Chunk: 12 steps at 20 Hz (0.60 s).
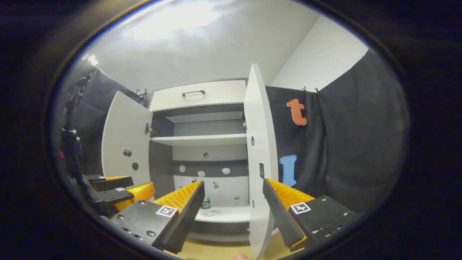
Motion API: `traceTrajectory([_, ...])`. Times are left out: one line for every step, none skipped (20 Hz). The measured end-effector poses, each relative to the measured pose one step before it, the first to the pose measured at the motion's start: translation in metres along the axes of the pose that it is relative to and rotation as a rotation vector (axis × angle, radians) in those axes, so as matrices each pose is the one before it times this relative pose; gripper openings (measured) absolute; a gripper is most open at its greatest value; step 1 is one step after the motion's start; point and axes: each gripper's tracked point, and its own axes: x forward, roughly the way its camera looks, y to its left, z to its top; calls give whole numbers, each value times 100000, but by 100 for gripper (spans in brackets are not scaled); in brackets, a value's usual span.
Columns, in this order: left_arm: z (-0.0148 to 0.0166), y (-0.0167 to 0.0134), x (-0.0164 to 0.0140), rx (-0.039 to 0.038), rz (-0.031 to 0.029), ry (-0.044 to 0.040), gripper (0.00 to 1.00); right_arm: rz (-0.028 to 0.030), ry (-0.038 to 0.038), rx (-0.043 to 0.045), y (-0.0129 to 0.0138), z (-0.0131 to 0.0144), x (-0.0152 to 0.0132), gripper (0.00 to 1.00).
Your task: Grasp the bottle in the cabinet with the left hand and place it on the coaster, then close the right door with the right hand and the left door with the left hand.
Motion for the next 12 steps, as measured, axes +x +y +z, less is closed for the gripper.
traceTrajectory([6, -76, 111, 283, 17, 453, 96, 107, 157, -282, 71, -109, 121, 100])
traceTrajectory([-81, -144, 96, 703, 54, 420, 96, 404, 552, -17, 228, -234, 176, 93])
traceTrajectory([124, -66, 10, 604, 107, -184, 92, 506, 308, -524, 108, -18, 150, 98])
traceTrajectory([6, 18, 102, 334, 284, -131, 96, 697, -255, -885, 169, 114, 79, 98])
traceTrajectory([-11, -15, 91, 71, 138, 68, 96, 567, -212, -773, 118, 82, 156, 98])
traceTrajectory([-73, -86, 105, -76, 144, 74, 96, 442, -29, -474, 101, 58, 298, 98])
traceTrajectory([-55, -9, 75, -85, 165, 304, 96, 500, 312, -302, 126, -59, 102, 98])
traceTrajectory([-56, -53, 55, -92, 30, 309, 96, 461, 349, -94, 108, -38, 23, 98])
traceTrajectory([2, -71, 15, 21, -243, 227, 96, 155, 102, -136, -35, 43, 61, 98])
traceTrajectory([-67, -24, 64, -22, 6, 237, 96, 166, -38, -253, -43, 80, 32, 98])
traceTrajectory([-137, -30, 163, -118, -49, 602, 96, -79, -298, -241, -105, 225, 32, 98])
traceTrajectory([-108, 64, 177, -268, -4, 383, 96, -179, -146, -496, 35, 47, -159, 98])
